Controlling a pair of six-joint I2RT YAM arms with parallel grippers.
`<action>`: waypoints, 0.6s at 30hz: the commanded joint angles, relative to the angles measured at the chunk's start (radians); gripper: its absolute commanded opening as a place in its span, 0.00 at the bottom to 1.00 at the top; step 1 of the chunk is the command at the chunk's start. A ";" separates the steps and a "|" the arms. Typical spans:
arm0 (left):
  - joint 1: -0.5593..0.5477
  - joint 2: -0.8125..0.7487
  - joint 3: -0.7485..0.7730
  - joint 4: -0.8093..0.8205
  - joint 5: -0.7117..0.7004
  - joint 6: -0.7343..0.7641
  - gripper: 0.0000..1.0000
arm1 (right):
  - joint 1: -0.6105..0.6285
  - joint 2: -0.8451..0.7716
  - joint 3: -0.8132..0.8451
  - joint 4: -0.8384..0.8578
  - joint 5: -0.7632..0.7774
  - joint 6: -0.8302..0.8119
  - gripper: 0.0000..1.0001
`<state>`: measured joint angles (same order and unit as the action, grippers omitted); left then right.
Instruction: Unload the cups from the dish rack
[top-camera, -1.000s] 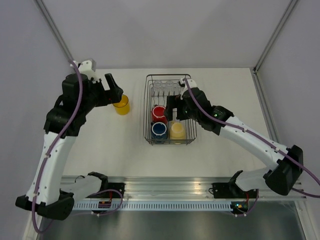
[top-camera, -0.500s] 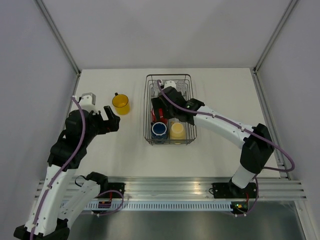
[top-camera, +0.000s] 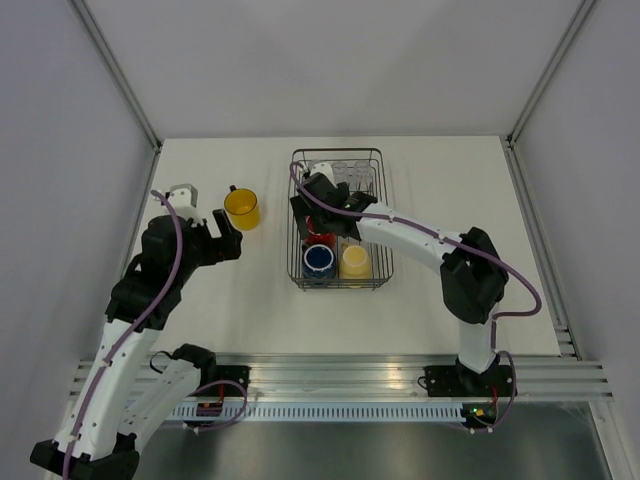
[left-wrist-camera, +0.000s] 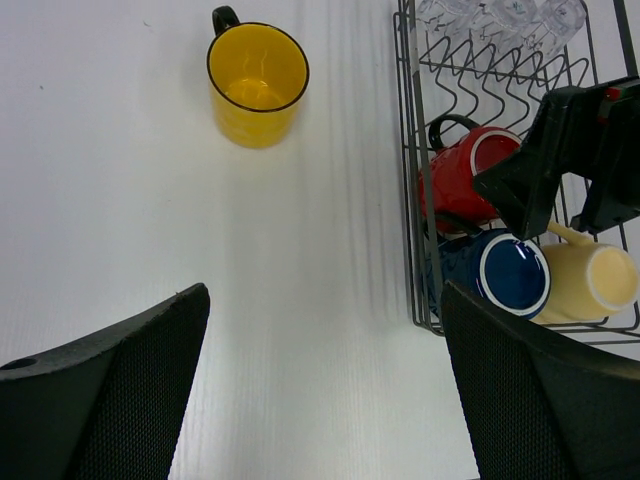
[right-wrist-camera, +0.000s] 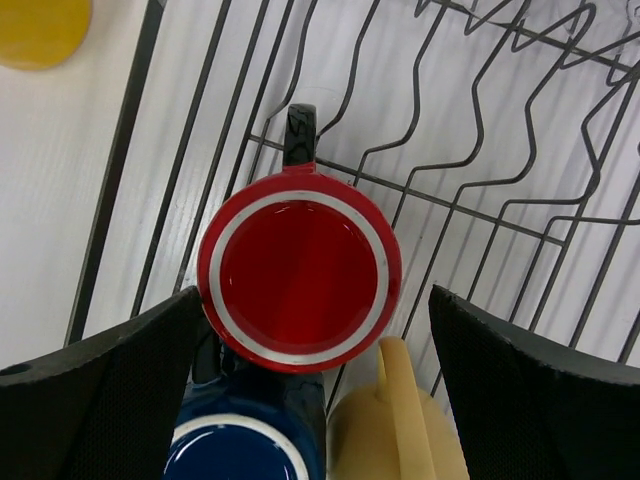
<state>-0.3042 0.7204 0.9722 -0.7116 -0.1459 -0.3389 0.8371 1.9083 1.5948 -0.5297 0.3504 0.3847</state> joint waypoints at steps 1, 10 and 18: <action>-0.001 -0.004 -0.007 0.050 0.034 0.031 1.00 | 0.003 0.035 0.056 0.020 0.059 -0.030 0.98; -0.001 0.019 -0.010 0.052 0.071 0.035 1.00 | 0.000 0.136 0.106 0.005 0.030 -0.023 0.98; -0.001 0.022 -0.012 0.054 0.080 0.038 1.00 | -0.010 0.163 0.085 0.020 0.027 -0.009 0.98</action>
<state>-0.3042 0.7452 0.9619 -0.6998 -0.0906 -0.3382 0.8330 2.0533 1.6596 -0.5282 0.3717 0.3698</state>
